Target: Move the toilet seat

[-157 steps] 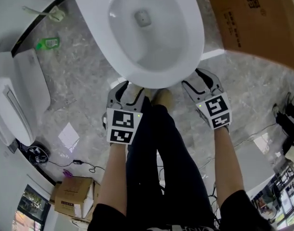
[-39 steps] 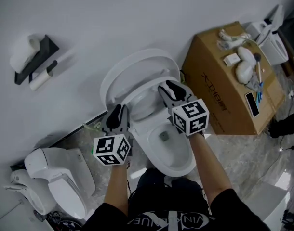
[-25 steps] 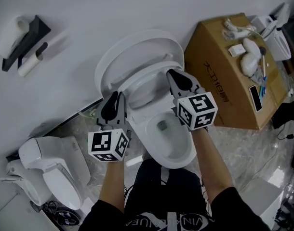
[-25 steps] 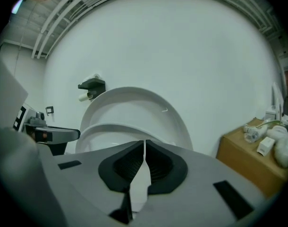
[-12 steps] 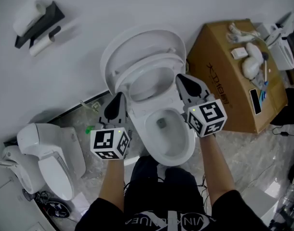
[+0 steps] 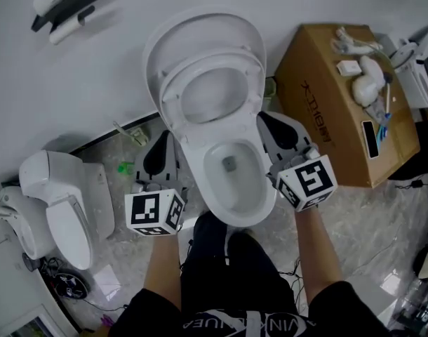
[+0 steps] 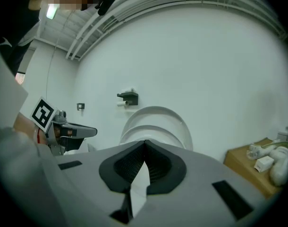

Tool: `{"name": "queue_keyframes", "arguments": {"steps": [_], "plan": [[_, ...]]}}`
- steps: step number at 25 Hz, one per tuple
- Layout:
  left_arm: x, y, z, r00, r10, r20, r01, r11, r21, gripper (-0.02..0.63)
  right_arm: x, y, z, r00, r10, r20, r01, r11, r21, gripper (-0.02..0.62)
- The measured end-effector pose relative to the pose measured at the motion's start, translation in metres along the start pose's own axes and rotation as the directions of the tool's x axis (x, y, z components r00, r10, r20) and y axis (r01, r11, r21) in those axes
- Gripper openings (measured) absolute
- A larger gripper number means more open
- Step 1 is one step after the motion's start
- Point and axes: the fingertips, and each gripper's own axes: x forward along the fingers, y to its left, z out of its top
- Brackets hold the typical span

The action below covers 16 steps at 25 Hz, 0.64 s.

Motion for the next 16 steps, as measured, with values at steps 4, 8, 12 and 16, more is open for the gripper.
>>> {"name": "queue_keyframes", "arguments": {"steps": [4, 8, 12, 16], "plan": [[-0.027, -0.017, 0.001, 0.999, 0.008, 0.047, -0.010, 0.998, 0.058, 0.005, -0.026, 0.018, 0.001, 0.999, 0.026, 0.045, -0.025, 0.999, -0.024, 0.009], [-0.050, -0.032, 0.001, 0.998, 0.004, 0.062, -0.009, 0.997, 0.076, 0.005, -0.052, 0.038, 0.004, 0.995, 0.039, 0.092, -0.036, 0.999, -0.031, 0.009], [-0.068, -0.044, -0.001, 0.997, 0.001, 0.075, -0.008, 0.997, 0.082, 0.005, -0.071, 0.048, 0.005, 0.990, 0.038, 0.137, -0.035, 0.999, -0.021, 0.009], [-0.077, -0.047, 0.001, 0.993, 0.015, 0.115, -0.023, 0.997, 0.069, 0.005, -0.080, 0.053, 0.013, 0.982, 0.036, 0.183, -0.029, 0.999, -0.046, 0.009]]}}
